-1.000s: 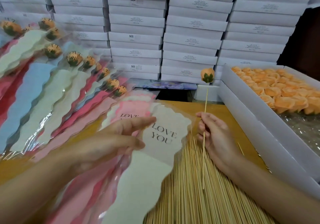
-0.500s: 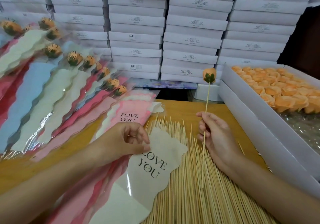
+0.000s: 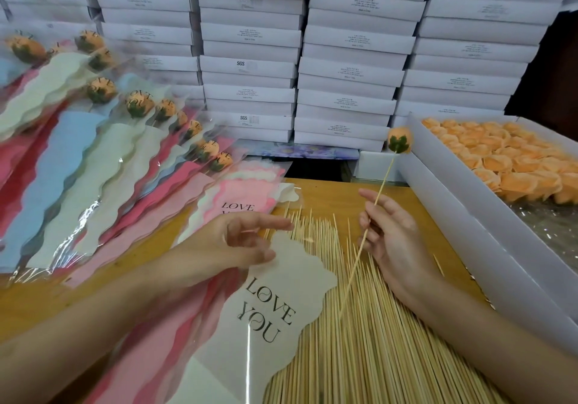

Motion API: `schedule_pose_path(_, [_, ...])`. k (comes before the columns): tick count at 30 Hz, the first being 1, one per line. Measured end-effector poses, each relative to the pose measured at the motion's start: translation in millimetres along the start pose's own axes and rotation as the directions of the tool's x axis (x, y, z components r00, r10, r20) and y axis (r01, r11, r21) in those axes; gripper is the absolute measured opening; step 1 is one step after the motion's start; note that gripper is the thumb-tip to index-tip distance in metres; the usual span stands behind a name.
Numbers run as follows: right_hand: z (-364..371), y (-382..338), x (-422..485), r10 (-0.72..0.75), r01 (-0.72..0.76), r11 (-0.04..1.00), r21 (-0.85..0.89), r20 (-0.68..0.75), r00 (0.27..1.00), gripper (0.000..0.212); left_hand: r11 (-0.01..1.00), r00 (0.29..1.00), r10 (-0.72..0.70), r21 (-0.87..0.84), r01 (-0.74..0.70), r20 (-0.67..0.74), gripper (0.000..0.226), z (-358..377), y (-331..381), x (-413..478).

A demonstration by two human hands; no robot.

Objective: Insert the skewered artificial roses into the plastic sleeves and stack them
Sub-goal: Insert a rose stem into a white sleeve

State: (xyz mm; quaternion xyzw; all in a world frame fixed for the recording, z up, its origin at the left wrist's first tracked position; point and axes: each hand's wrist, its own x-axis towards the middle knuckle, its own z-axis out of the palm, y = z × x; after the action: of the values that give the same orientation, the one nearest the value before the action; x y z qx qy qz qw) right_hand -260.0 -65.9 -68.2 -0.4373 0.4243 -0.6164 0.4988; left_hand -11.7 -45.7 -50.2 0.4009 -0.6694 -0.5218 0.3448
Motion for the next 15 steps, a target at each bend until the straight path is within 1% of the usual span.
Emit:
schedule_pose_path(4, [3,-5,-1,-0.075,0.075,0.997,0.013,-0.029,0.997,0.02,0.993,0.978,0.101,-0.043,-0.11,-0.18,0.013,7,-10,4])
schedule_pose_path(5, [3,-7,-1,-0.102,0.102,0.995,0.001,-0.044,0.994,0.019,0.992,0.969,0.107,-0.041,-0.119,-0.224,0.01,7,-13,6])
schedule_pose_path(6, [3,-8,-2,-0.131,0.13,0.991,-0.011,-0.062,0.989,0.018,0.992,0.961,0.106,-0.033,-0.118,-0.257,0.011,8,-16,7])
schedule_pose_path(7, [3,-9,-2,-0.158,0.157,0.987,-0.016,-0.078,0.984,0.017,0.993,0.957,0.102,-0.024,-0.113,-0.273,0.013,8,-19,8])
schedule_pose_path(10, [3,-12,-2,-0.215,0.216,0.976,-0.005,-0.117,0.97,0.017,0.995,0.96,0.097,0.012,-0.097,-0.262,0.012,8,-24,10])
schedule_pose_path(13, [2,-11,-1,-0.233,0.237,0.971,0.01,-0.14,0.962,0.016,0.994,0.96,0.105,0.034,-0.099,-0.26,0.015,9,-24,10])
schedule_pose_path(15, [2,-10,0,-0.236,0.24,0.971,0.015,-0.147,0.961,0.016,0.995,0.957,0.102,0.014,-0.102,-0.273,0.011,9,-24,9])
